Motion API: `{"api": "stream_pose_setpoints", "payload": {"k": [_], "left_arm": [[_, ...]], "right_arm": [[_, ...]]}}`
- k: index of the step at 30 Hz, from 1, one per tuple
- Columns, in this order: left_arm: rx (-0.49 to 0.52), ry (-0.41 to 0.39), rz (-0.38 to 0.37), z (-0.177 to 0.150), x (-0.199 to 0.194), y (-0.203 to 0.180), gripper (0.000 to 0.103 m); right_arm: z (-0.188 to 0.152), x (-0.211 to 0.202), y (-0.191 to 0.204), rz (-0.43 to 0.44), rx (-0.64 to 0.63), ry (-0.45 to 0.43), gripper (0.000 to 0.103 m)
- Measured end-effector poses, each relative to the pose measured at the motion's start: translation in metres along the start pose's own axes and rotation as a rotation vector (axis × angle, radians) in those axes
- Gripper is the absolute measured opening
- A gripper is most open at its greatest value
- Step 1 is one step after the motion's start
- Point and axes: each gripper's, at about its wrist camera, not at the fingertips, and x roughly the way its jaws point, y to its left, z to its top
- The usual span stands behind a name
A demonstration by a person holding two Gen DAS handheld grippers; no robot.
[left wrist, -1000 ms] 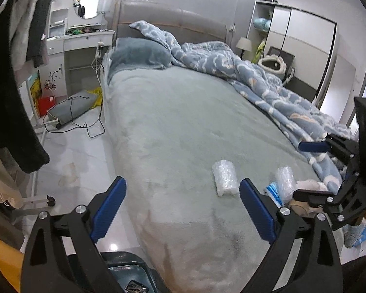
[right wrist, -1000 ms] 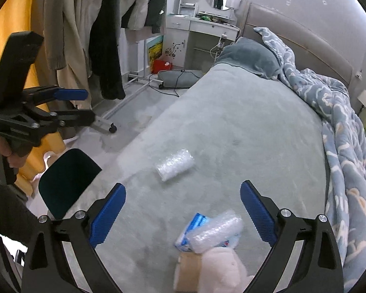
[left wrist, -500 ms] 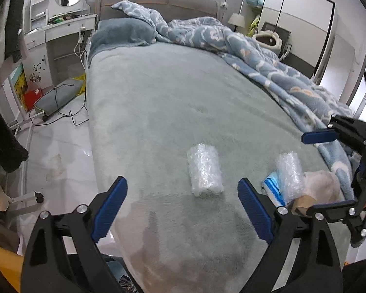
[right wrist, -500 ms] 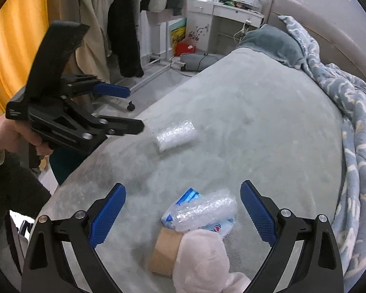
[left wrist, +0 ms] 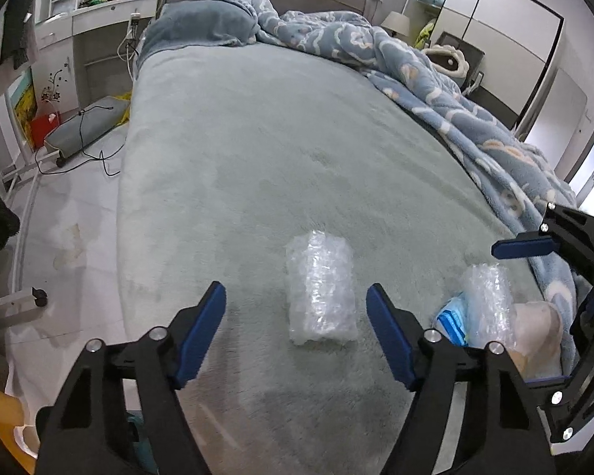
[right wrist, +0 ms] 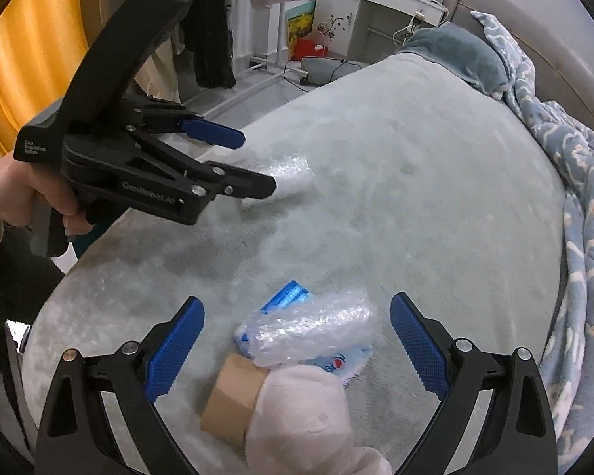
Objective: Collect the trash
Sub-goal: 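Close left tool on one bubble-wrap roll while right tool grasps another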
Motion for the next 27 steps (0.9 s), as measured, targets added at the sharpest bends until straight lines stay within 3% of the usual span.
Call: {"api": "stream_pose_setpoints", "payload": {"k": [3,7,17,27], "left_arm": [[-0.007,0.011,-0.011,0.000,0.006,-0.002,0.070],[-0.011,0.016,-0.011,0.000,0.010,-0.003,0.065],[-0.022,0.034,-0.011,0.001,0.014,-0.003,0.039],[-0.009,-0.022,-0.001,0.004,-0.005,-0.001,0.037]], "right_arm": [[0.000,0.002,-0.001,-0.005,-0.007,0.001,0.095],[0.002,0.002,-0.004,-0.009,0.000,-0.011,0.082],[-0.002,0.011,-0.002,-0.025,-0.022,0.033,0.068],[0.006,0.001,-0.008,-0.026,0.055,-0.032,0.067]]}}
